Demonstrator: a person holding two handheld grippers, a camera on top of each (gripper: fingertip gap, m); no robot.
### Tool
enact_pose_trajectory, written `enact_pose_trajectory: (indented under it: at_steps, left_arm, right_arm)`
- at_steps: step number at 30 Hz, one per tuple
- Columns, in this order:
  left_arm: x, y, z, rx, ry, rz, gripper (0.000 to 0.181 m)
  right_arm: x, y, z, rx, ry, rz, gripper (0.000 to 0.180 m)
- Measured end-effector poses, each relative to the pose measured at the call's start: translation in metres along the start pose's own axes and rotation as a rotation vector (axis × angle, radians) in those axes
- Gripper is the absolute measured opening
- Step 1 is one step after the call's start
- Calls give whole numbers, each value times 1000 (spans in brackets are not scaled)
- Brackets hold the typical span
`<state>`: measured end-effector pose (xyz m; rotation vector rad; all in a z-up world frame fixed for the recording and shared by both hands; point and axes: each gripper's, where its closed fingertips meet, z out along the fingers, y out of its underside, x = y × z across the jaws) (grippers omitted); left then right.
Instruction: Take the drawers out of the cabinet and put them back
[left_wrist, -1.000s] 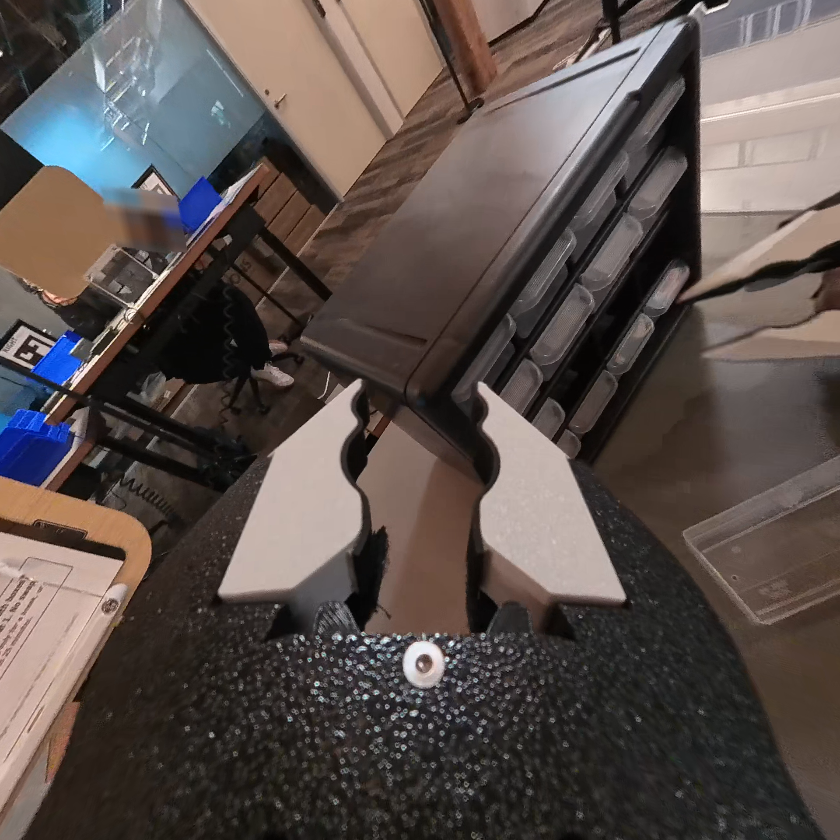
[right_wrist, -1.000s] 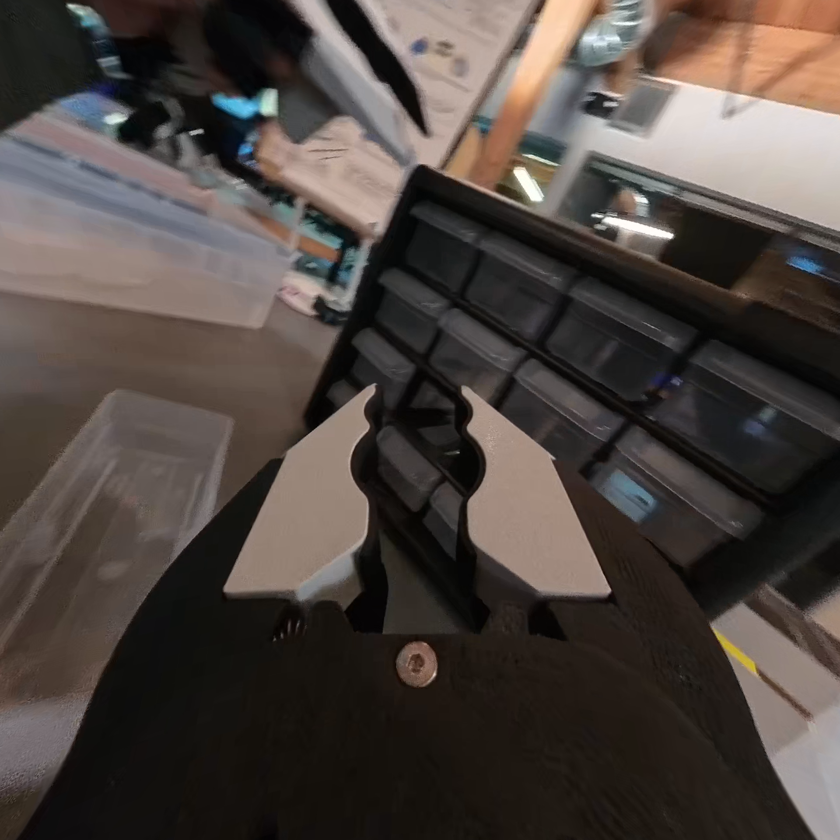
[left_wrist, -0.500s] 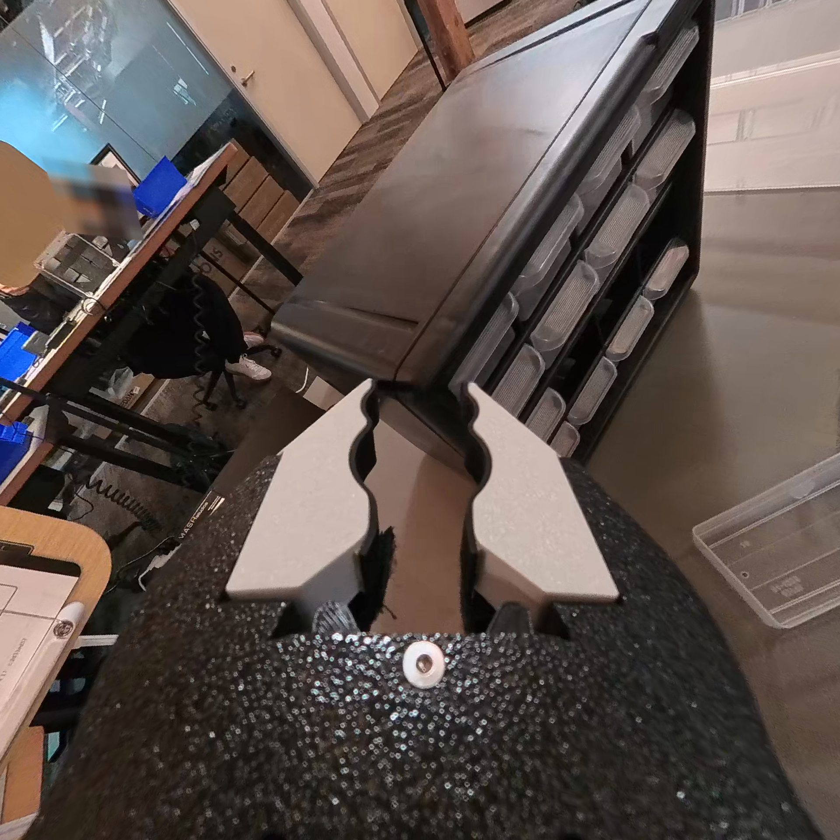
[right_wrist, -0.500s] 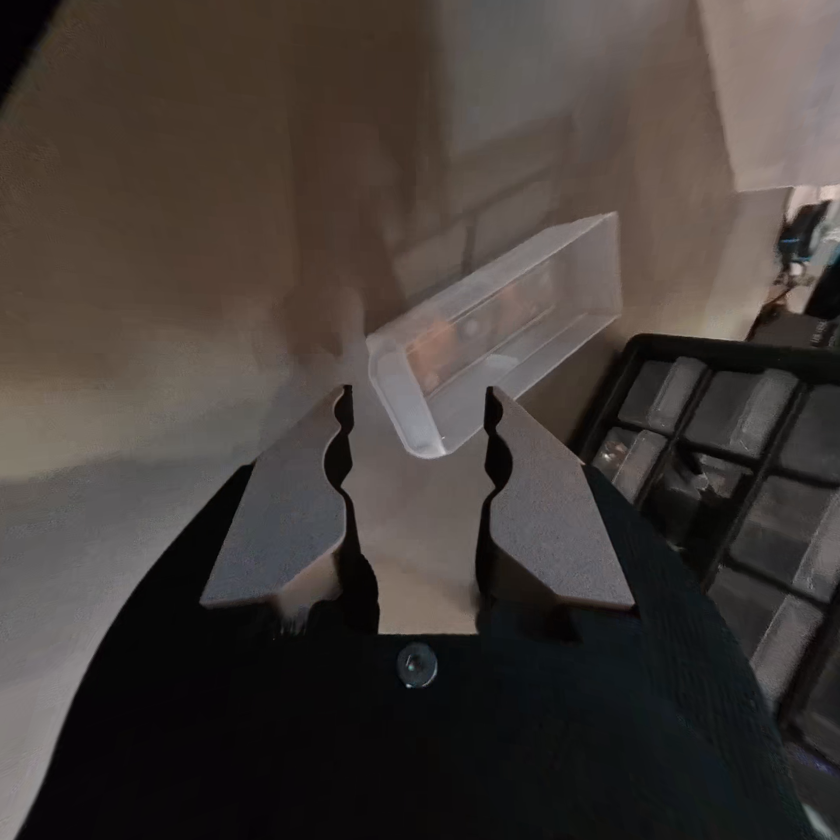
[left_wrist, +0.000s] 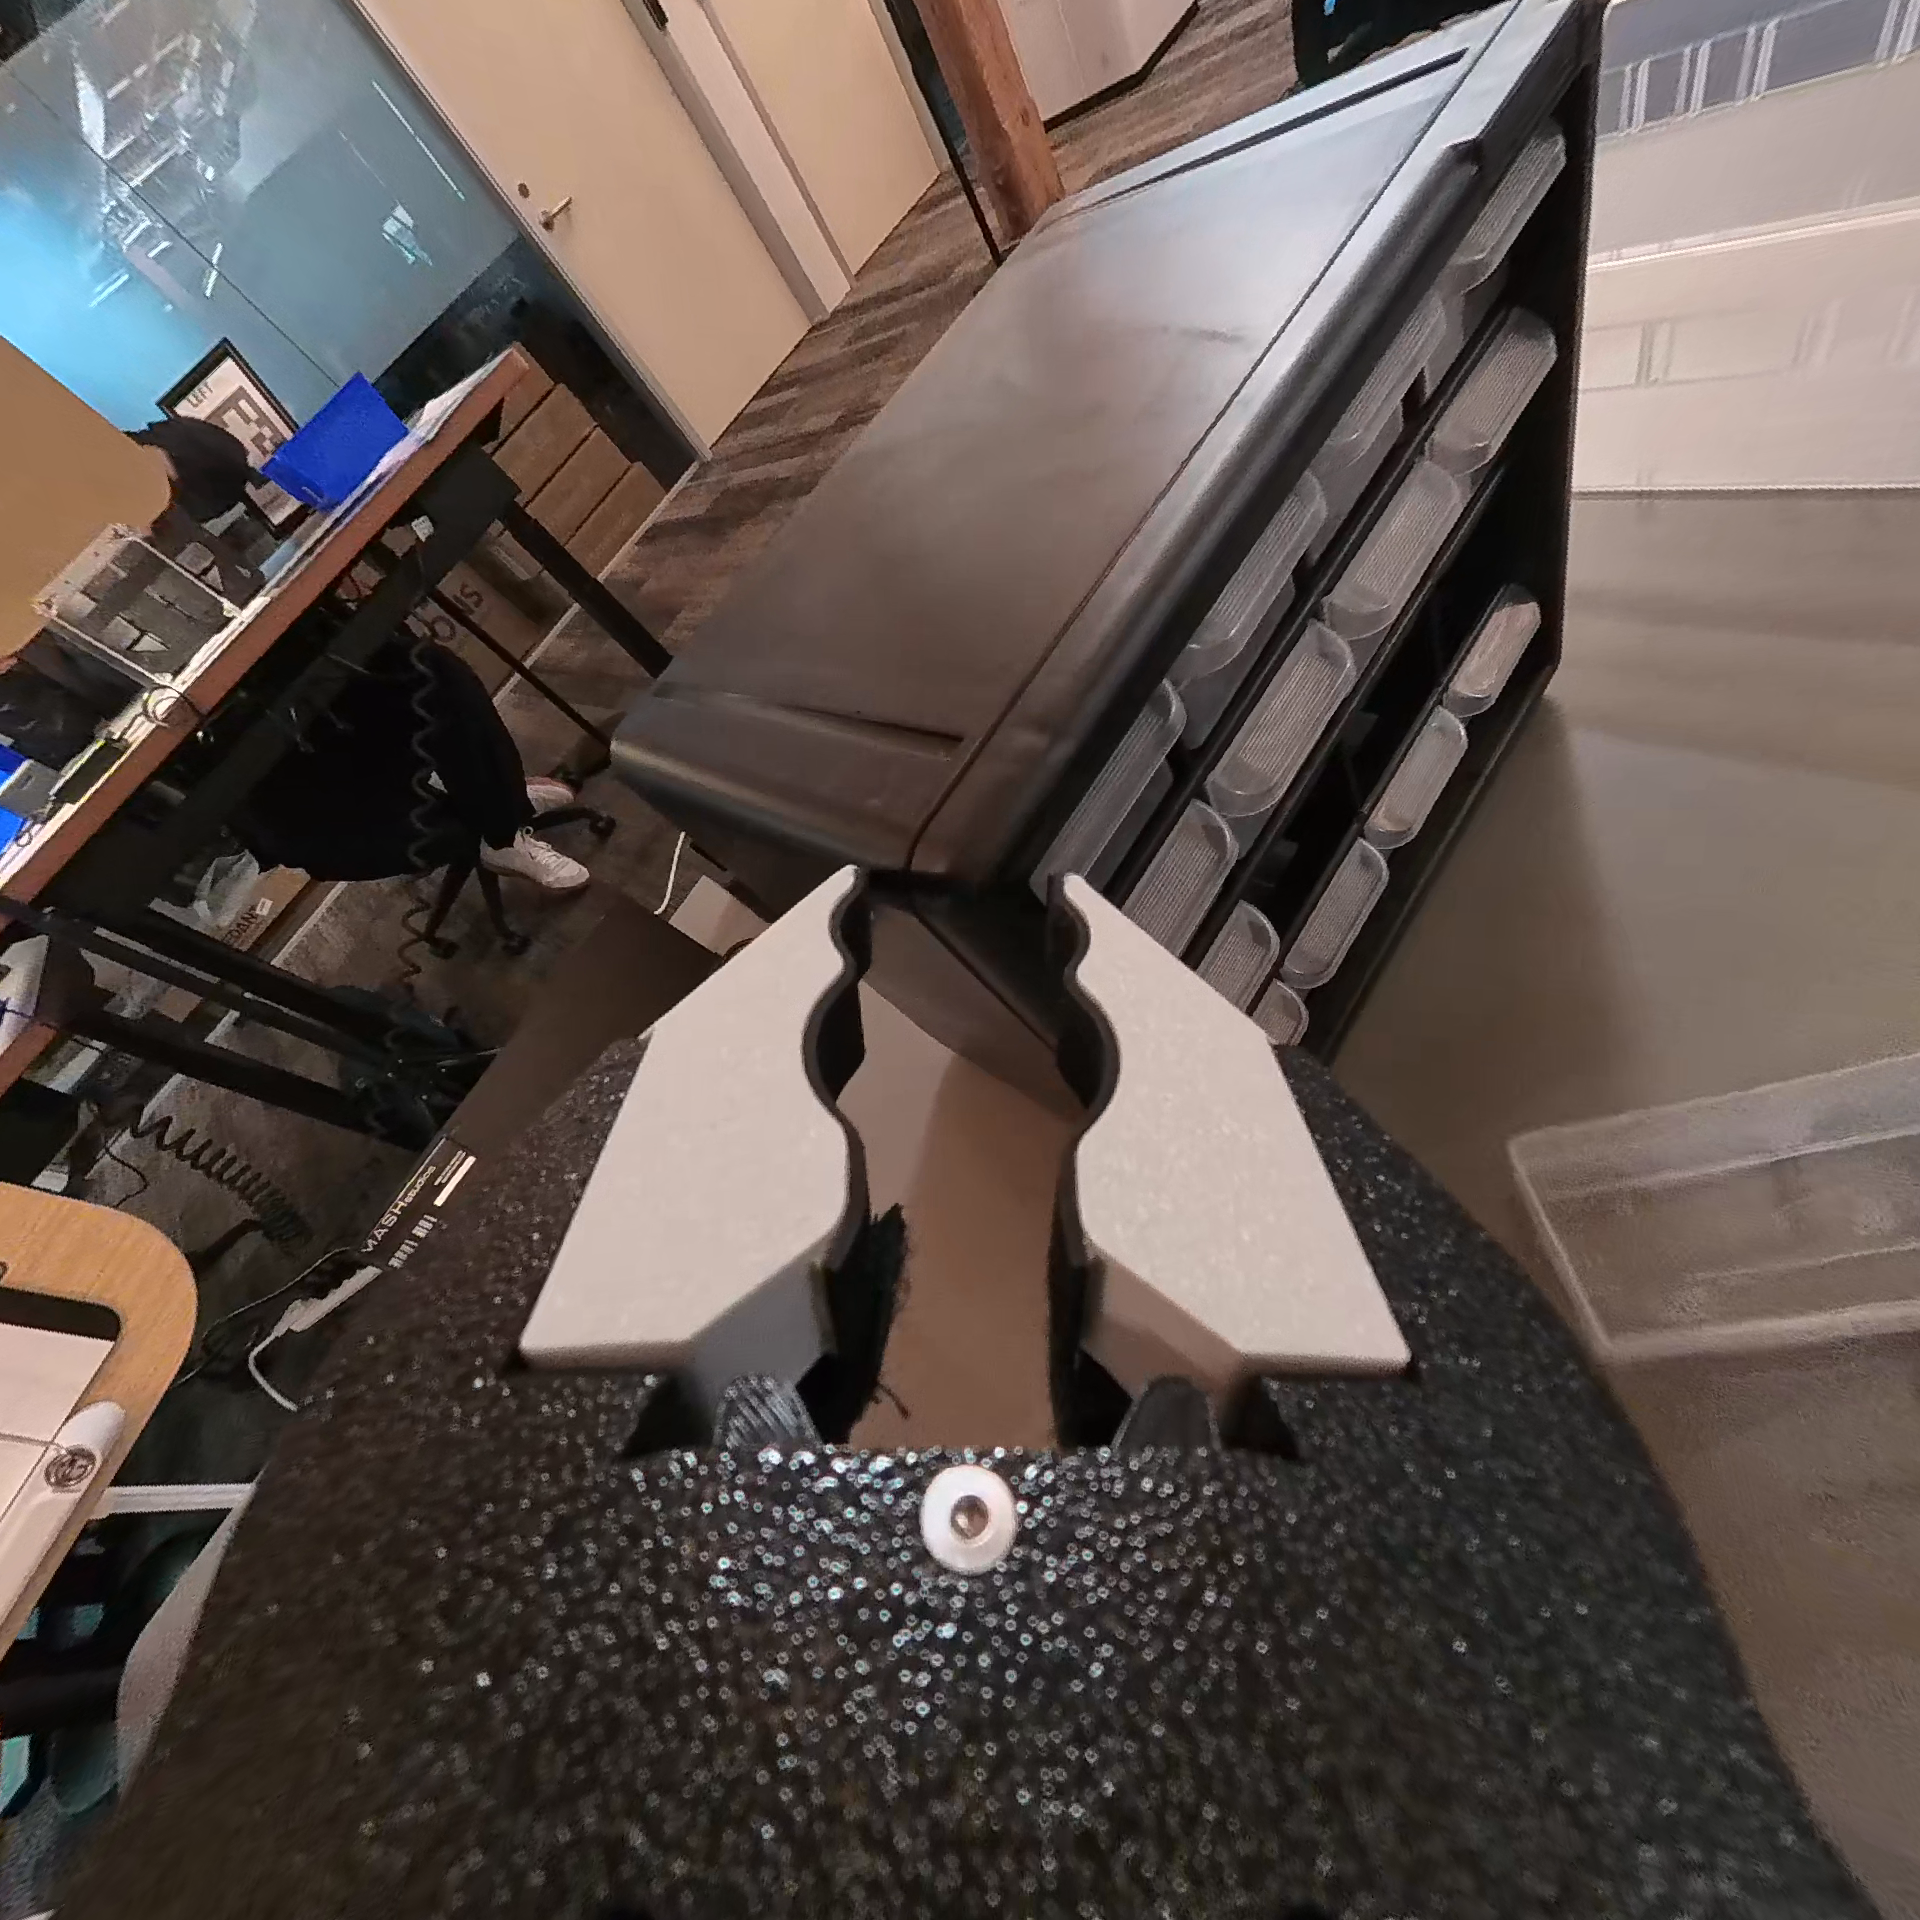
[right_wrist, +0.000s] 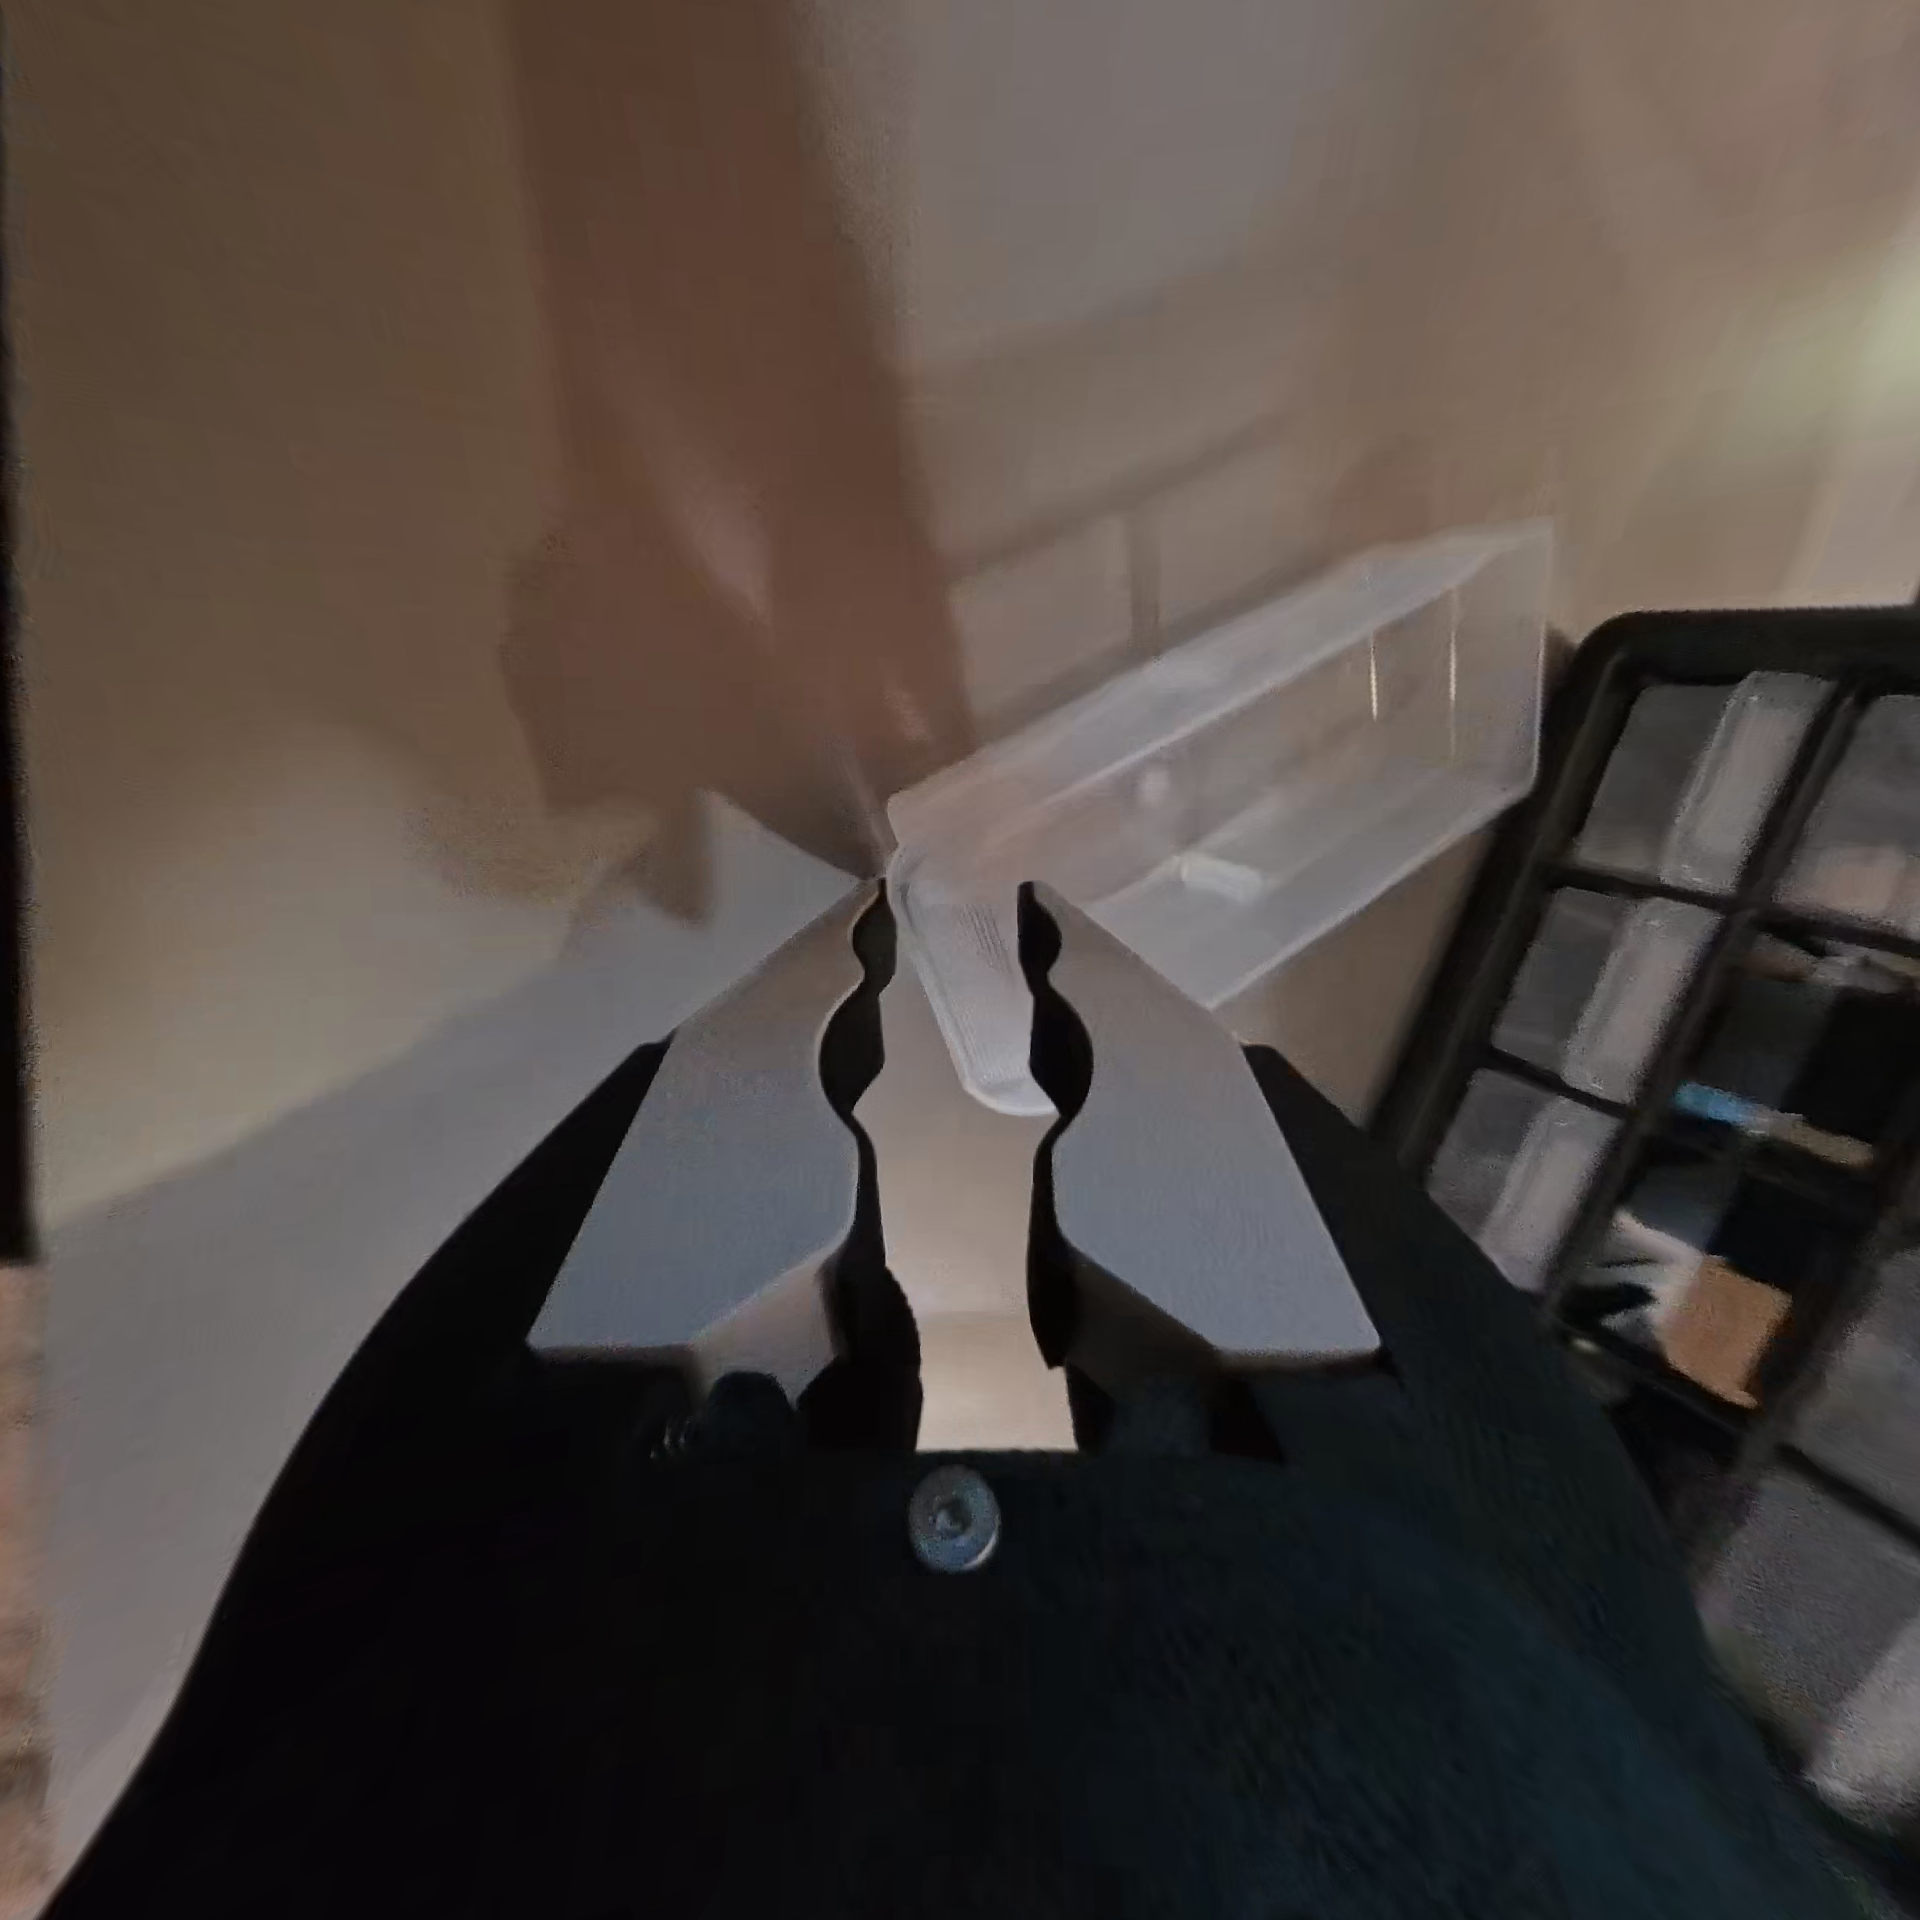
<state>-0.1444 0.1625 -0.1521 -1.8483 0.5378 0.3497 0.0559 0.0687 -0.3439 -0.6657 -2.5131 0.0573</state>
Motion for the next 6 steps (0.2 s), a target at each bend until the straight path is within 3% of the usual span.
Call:
enact_pose_trajectory:
  at_steps: [4, 6]
  left_arm:
    - [0, 0, 0, 3, 4, -7, 31]
    - [1, 0, 0, 3, 5, -8, 31]
  right_arm:
    - [-9, -31, -4, 140, -64, 145, 41]
    - [-7, -31, -5, 148, -62, 139, 42]
